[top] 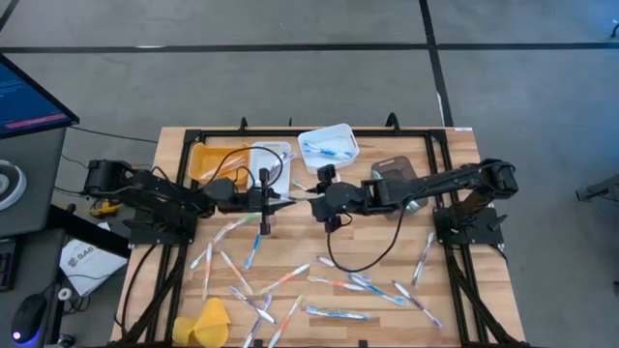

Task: Pick & Place Toothbrushes
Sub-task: Put the purple toothbrush into the left white bin

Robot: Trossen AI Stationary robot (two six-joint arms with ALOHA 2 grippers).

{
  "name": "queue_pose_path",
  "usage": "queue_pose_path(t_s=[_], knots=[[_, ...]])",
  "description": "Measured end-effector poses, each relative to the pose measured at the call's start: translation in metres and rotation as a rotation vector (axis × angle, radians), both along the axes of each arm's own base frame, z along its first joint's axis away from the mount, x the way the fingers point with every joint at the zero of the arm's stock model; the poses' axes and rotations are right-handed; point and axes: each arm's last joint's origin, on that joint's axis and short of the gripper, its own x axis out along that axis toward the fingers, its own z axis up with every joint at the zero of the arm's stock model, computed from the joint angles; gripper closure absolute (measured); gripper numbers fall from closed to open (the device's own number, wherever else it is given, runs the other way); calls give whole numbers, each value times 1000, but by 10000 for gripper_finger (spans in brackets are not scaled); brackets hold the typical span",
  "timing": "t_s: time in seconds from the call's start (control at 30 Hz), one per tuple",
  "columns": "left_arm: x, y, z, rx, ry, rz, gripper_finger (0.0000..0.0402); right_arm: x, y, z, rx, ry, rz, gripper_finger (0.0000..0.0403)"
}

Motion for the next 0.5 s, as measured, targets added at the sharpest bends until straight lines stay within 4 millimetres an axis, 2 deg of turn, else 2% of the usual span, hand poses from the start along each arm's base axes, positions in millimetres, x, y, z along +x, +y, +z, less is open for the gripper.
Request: queue_pose_path(t_s=[0.23, 0.33, 0.5], knots=[[-3, 3, -3, -2, 72, 96, 392, -19, 10, -7, 66, 110, -156, 287], [-6, 4, 9, 0, 138, 162, 392, -30, 16, -13, 150, 165, -245, 286], [-11, 7, 43, -24, 278, 225, 392, -39, 28, -22, 227, 211, -333, 286]])
